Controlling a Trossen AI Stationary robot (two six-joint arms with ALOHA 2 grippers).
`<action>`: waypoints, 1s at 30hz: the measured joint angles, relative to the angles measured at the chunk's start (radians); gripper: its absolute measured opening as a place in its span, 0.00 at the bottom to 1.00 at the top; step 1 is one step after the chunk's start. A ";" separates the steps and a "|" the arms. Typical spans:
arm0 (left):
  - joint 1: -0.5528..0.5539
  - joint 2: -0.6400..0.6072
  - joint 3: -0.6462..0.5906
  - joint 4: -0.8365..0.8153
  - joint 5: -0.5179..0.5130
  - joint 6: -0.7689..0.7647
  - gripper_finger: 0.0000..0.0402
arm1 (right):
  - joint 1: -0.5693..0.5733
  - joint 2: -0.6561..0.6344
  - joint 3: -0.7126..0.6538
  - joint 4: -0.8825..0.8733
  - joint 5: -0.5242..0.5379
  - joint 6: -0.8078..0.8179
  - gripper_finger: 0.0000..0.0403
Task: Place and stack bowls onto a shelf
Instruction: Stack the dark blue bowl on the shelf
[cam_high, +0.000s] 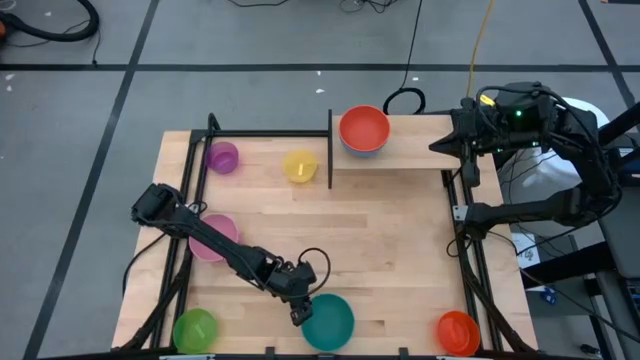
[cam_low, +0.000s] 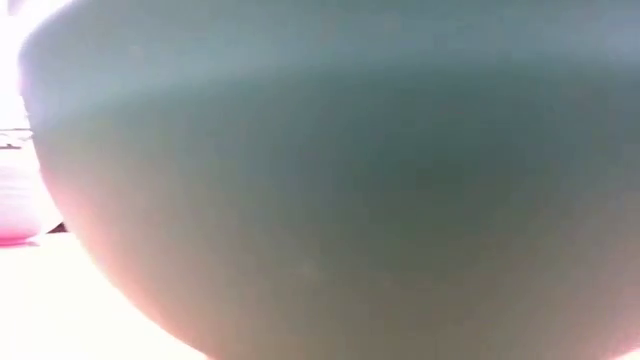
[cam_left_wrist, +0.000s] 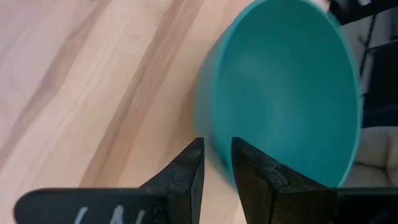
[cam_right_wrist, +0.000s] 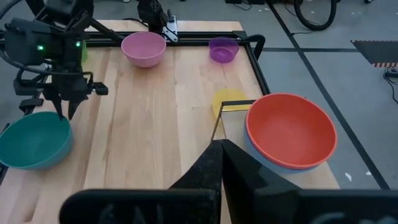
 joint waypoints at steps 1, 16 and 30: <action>0.000 0.010 0.002 0.007 0.005 -0.008 0.21 | 0.000 0.000 0.000 0.000 0.000 0.000 0.00; 0.032 0.080 0.000 0.035 0.097 -0.138 0.03 | 0.000 0.000 0.000 0.000 0.000 -0.003 0.00; 0.177 -0.018 0.160 -0.078 0.001 -0.118 0.01 | 0.000 -0.007 -0.001 -0.005 0.000 -0.049 0.00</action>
